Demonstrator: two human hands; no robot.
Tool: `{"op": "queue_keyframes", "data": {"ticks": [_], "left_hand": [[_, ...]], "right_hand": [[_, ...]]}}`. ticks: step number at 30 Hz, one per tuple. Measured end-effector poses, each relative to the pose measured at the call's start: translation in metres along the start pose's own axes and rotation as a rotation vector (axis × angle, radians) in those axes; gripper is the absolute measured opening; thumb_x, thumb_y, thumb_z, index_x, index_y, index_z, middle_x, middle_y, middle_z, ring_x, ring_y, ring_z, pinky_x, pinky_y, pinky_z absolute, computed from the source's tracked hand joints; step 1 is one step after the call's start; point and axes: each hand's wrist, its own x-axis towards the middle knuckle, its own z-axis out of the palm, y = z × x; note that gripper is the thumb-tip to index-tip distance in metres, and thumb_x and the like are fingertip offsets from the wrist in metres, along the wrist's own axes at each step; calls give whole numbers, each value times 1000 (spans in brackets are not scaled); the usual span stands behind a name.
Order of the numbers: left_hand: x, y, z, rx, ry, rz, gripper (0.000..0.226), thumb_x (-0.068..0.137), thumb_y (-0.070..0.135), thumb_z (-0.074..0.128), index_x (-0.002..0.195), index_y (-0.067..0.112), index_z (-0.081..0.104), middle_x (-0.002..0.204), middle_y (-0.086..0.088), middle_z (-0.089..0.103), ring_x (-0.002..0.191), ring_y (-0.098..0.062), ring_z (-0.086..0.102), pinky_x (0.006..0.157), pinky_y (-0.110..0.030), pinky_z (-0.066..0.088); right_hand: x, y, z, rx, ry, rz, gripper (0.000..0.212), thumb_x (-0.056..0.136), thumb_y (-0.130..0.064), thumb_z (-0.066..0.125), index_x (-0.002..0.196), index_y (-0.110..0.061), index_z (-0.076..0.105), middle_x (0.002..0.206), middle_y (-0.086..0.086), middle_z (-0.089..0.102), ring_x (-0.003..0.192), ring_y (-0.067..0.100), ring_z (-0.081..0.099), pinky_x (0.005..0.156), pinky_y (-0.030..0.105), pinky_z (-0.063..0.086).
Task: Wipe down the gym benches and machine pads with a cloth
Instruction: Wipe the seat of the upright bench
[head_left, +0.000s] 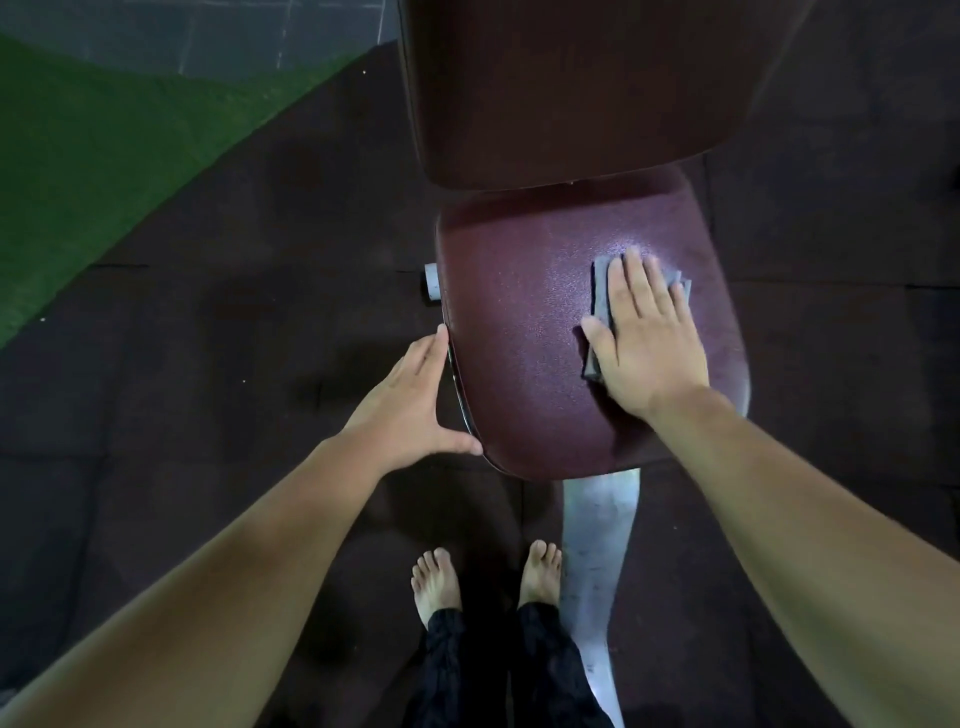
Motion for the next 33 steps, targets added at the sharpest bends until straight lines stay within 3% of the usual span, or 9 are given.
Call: {"op": "queue_keyframes", "data": {"ticks": [3, 7, 14, 20, 24, 28, 33], "left_hand": [[-1, 0, -1, 4, -3, -4, 152, 59, 68, 89, 162, 32, -18, 167, 17, 6, 153, -12, 28, 118, -42, 41], [-1, 1, -3, 19, -14, -17, 152, 59, 69, 89, 162, 31, -17, 167, 17, 6, 152, -12, 30, 116, -41, 43], [0, 1, -1, 33, -6, -12, 152, 60, 69, 89, 161, 33, -18, 167, 17, 6, 152, -13, 31, 116, -42, 43], [0, -1, 0, 28, -7, -21, 152, 58, 70, 88, 161, 35, -18, 167, 15, 7, 151, -13, 33, 114, -42, 45], [1, 1, 0, 29, -7, -29, 153, 57, 72, 87, 161, 36, -19, 166, 19, 6, 150, -11, 34, 112, -42, 47], [1, 2, 0, 27, -2, -29, 153, 56, 73, 87, 161, 36, -19, 166, 19, 7, 149, -11, 36, 112, -43, 47], [0, 5, -2, 42, -21, -52, 153, 56, 74, 86, 160, 36, -19, 166, 19, 5, 151, -12, 34, 114, -44, 46]], "right_hand": [[-28, -25, 9, 24, 34, 14, 77, 105, -56, 12, 164, -8, 6, 172, 12, 1, 159, 28, -2, 129, 50, 3], [-90, -23, 27, -12, 19, -160, 73, 106, -52, 24, 163, -8, 14, 172, 11, 8, 159, 27, 3, 128, 50, 7], [-8, 56, 3, 77, 60, 114, 78, 104, -57, 12, 163, -5, 10, 172, 14, 4, 159, 29, 4, 127, 52, 12], [-88, 44, 25, 53, 58, 4, 73, 107, -52, 20, 164, -7, 8, 172, 9, -1, 159, 23, -4, 129, 46, 3], [-48, 66, 17, 73, 77, -32, 74, 106, -51, 21, 162, -3, 15, 172, 13, 8, 159, 28, 5, 128, 49, 10], [19, 69, -1, 136, 64, 33, 74, 107, -53, 19, 164, -6, 8, 172, 12, 2, 159, 27, 1, 129, 48, 8], [-33, 56, 6, 71, 50, -3, 75, 106, -54, 13, 164, -6, 6, 172, 12, -1, 159, 26, -3, 129, 47, 5]]}}
